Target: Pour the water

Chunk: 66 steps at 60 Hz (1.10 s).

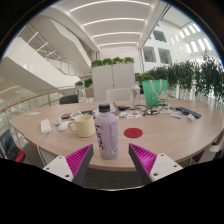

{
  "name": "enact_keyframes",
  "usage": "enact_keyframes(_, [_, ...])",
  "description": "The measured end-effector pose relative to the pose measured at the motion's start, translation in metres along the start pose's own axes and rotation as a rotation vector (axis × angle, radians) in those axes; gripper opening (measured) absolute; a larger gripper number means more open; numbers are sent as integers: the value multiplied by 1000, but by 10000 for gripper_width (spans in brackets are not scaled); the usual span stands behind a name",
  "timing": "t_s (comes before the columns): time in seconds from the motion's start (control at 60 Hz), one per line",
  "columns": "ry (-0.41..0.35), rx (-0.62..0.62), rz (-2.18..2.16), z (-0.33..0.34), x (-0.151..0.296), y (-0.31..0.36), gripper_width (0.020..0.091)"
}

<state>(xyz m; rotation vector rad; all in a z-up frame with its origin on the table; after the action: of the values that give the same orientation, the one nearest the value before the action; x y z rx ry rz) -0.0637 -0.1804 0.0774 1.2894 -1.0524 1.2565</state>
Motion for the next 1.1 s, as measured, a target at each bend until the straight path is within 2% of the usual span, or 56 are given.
enact_keyframes(0.083, [-34,-6,6,-50,-14,2,822])
enact_keyframes(0.2, [-100,-26,11,-103,-6,6,810])
enact_keyframes(0.233, [-106,-26,8,-114,-7,9,718])
enact_keyframes(0.267, [-91,-18,1,-121,-13,12,543])
enact_keyframes(0.35, [-128,-46,21,-128,-9,12,523])
enact_keyframes(0.433, [-144,-17,-10,-129,-11,20,510])
enact_keyframes(0.467, [-135,-20,-13,-129,-11,20,510])
enact_keyframes(0.533, [-98,-38,-18,-130,-11,18,463])
enact_keyframes(0.633, [-2,-73,-92,-129,-10,11,418])
enact_keyframes(0.717, [-15,-110,-44,-135,33,-17,394])
enact_keyframes(0.8, [-56,-127,134,-150,83,-26,393])
enact_keyframes(0.917, [-22,-106,638,-184,125,-18,390])
enact_keyframes(1.0, [14,-82,1009,-213,131,-9,390])
enact_keyframes(1.067, [76,-47,1357,-228,137,8,390])
enact_keyframes(1.1, [87,-12,1486,-240,125,15,390])
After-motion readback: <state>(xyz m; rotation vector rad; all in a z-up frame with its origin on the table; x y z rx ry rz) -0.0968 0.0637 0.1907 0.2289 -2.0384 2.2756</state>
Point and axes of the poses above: the point between the fingertips, and its own axes, seen from behind it with the camera up: y to the left, x up, z backward, against the way the camera looks, the point moved 3 cm from there along z, backward, against the way the camera looks, and after that the axes turned 14 degrees about -y, right-handed, at the moved point
